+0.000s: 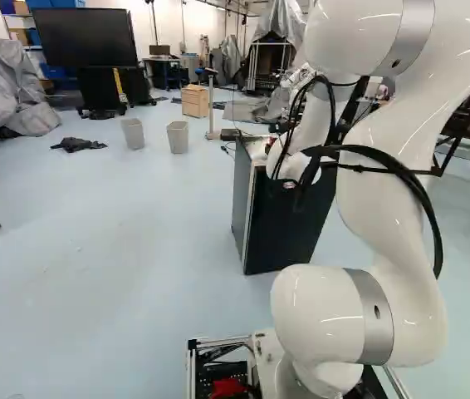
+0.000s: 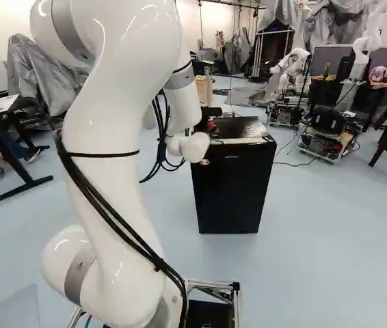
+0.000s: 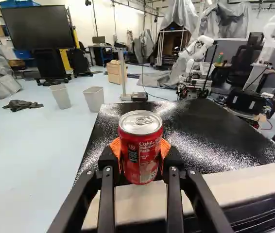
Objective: Grab a drink from the fridge
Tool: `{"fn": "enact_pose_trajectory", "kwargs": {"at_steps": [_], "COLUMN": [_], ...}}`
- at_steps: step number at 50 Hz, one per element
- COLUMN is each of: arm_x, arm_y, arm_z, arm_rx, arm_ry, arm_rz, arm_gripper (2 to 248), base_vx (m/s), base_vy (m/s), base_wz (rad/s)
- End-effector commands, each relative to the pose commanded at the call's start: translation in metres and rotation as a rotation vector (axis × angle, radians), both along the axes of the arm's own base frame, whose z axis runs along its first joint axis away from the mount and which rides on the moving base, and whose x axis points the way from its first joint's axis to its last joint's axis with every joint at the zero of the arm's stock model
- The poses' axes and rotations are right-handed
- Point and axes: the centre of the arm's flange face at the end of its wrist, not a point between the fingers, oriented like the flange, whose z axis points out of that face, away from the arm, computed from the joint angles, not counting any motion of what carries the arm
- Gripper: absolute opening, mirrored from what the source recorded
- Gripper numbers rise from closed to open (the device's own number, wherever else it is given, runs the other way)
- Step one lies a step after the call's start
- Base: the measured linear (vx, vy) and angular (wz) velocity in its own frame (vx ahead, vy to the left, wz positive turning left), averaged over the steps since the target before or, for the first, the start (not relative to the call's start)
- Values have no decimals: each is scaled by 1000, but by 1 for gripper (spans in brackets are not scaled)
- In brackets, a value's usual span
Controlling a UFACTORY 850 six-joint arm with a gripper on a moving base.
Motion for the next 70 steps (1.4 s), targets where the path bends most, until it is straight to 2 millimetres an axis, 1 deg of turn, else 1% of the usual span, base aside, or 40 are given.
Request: {"fn": "enact_pose_trajectory", "kwargs": {"at_steps": [19, 40, 55, 70], "arm_x": [-1, -6, -19, -41], "arm_y": [0, 4, 14, 29], "arm_z": [20, 22, 26, 31], "arm_rx": [-9, -8, -6, -3], "arm_ry": [-36, -33, -22, -3], "arm_rz": [0, 1, 5, 11], "arm_gripper": [97, 97, 97, 97], "base_vx": [0, 0, 0, 0], "base_vy": [0, 0, 0, 0], "base_wz": [0, 0, 0, 0]}}
